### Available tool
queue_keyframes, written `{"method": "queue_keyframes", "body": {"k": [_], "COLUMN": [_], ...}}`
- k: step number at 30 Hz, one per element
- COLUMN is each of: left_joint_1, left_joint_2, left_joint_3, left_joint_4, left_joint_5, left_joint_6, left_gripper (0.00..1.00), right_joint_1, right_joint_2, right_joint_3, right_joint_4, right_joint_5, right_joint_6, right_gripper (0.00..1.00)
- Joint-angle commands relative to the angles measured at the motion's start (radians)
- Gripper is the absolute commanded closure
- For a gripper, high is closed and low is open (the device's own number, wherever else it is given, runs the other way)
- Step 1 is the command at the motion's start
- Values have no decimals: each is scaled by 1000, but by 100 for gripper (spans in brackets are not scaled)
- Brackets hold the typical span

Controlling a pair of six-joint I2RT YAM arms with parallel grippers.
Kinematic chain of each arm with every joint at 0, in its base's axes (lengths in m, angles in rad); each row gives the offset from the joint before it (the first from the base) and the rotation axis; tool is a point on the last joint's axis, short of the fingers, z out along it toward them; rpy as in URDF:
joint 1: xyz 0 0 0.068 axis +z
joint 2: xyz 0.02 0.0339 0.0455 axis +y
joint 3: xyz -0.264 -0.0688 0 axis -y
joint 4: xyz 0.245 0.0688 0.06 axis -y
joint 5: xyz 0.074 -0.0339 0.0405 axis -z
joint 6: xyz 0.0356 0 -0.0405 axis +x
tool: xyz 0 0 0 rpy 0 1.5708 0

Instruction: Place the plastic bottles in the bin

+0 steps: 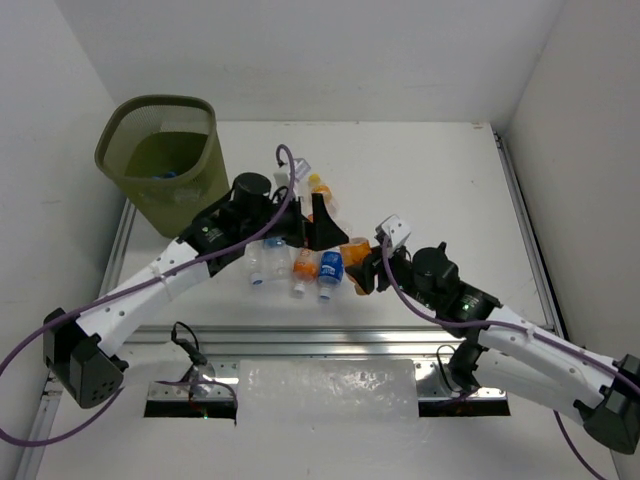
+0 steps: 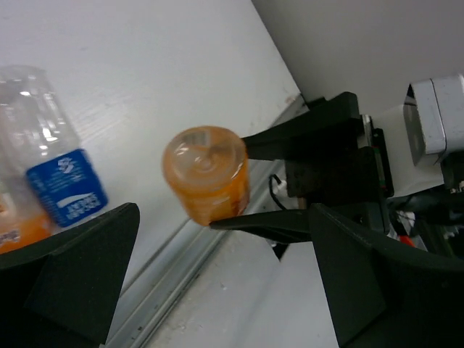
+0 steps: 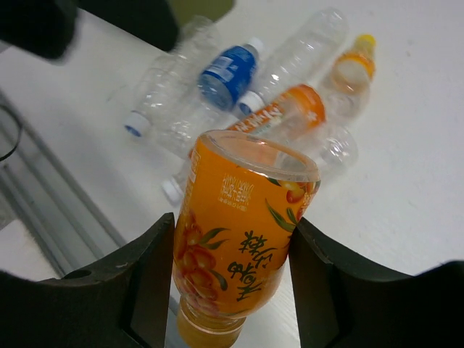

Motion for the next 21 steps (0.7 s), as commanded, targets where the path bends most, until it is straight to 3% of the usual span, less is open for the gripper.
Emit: {"method": "queue_keyframes", "body": {"k": [1,12,15,17,18,19,21], "left_joint_1": [-60,-156,-173,-175,-173,-175,-175], "left_joint_2": [-3,133,143,140,130,123,94], "left_joint_3": [23,27,24,26,29,40,69], "left_joint_4": [177,130,154,186,193,200,162], "left_joint_5": [63,24,45,70,72,63,-43], "left_joint_6": [-50,-72,-78,-85,-90,-93,-90], "left_gripper": [0,2,9,42,82,94,100], "right_joint_1": [7,7,7,8,8,7,8], "right_joint_2": [-27,-71,-76,-79,-78,-79,-85], "right_joint_3": [56,129,127,124,122,122,112], "right_joint_4": [54,104,129,136,136,136,142], "right_joint_5": [-185,-265,-245,-243,-246,-245,-225], "right_joint_6": [-127,-133,-141,-147,-153,-151,-148], "right_gripper": [79,78,78,78,75,68,23]}}
